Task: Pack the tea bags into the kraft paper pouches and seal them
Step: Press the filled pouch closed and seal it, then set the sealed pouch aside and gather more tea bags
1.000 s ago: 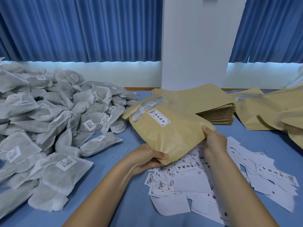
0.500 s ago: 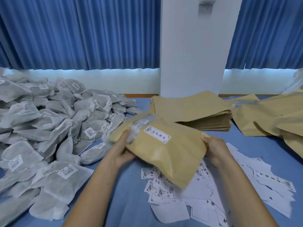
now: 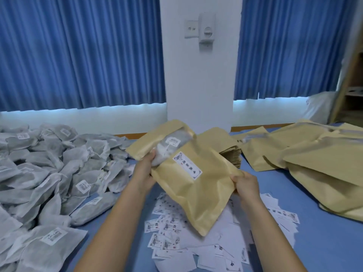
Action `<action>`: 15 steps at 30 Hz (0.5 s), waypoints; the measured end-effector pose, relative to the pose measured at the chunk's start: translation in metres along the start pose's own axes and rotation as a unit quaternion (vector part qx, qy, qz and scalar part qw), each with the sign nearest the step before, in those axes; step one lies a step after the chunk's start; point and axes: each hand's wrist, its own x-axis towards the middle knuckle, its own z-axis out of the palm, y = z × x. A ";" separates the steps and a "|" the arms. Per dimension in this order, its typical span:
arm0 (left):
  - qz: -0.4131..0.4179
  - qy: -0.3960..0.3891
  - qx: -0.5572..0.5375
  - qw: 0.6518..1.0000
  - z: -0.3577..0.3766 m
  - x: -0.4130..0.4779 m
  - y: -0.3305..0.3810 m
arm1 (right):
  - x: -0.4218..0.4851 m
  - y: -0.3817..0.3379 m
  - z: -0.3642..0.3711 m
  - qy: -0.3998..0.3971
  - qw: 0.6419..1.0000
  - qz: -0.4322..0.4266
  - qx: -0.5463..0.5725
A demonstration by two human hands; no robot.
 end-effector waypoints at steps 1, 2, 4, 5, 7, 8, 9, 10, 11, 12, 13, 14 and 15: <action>-0.001 -0.024 0.006 1.000 0.017 0.002 -0.005 | 0.003 -0.001 -0.015 0.020 1.000 0.011 0.020; -0.008 -0.049 0.019 0.999 0.034 0.003 -0.012 | 0.006 -0.001 -0.030 0.036 0.998 0.022 0.045; -0.056 -0.093 0.084 0.991 0.065 0.002 -0.032 | 0.016 0.001 -0.060 0.069 0.994 0.028 0.085; -0.101 -0.117 0.128 0.980 0.079 0.000 -0.046 | 0.021 0.003 -0.075 0.084 0.991 0.034 0.103; -0.186 -0.191 0.193 0.944 0.108 -0.008 -0.073 | 0.032 0.006 -0.103 0.121 0.981 0.053 0.145; -0.194 -0.225 0.214 0.931 0.122 -0.011 -0.086 | 0.038 0.005 -0.116 0.147 0.973 0.064 0.169; -0.185 -0.253 0.224 0.923 0.137 -0.013 -0.097 | 0.044 0.004 -0.128 0.170 0.963 0.073 0.195; -0.174 -0.277 0.215 0.920 0.155 -0.015 -0.107 | 0.049 0.000 -0.139 0.184 0.953 0.076 0.227; -0.161 -0.292 0.191 0.923 0.173 -0.016 -0.114 | 0.056 -0.005 -0.148 0.186 0.942 0.071 0.270; -0.157 -0.295 0.141 0.932 0.191 -0.016 -0.120 | 0.059 -0.013 -0.157 0.181 0.928 0.061 0.320; -0.154 -0.290 0.094 0.940 0.207 -0.016 -0.125 | 0.065 -0.020 -0.165 0.186 0.912 0.046 0.363; -0.139 -0.281 0.072 0.947 0.219 -0.015 -0.130 | 0.069 -0.029 -0.170 0.176 0.890 0.031 0.419; -0.085 -0.254 0.113 0.957 0.227 -0.013 -0.136 | 0.074 -0.041 -0.173 0.167 0.868 0.015 0.467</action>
